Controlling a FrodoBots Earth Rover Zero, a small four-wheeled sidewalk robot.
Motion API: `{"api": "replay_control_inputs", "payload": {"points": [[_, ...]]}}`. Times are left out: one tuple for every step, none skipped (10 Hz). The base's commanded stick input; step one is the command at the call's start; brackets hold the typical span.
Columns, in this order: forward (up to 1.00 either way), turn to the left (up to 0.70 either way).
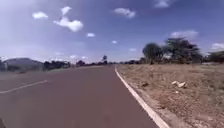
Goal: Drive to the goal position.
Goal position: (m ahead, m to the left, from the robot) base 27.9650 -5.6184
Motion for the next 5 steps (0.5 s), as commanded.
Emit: {"api": "replay_control_inputs", "payload": {"points": [[0.85,0.00],[0.85,0.00],[0.85,0.00],[0.85,0.00],[0.85,-0.03]]}}
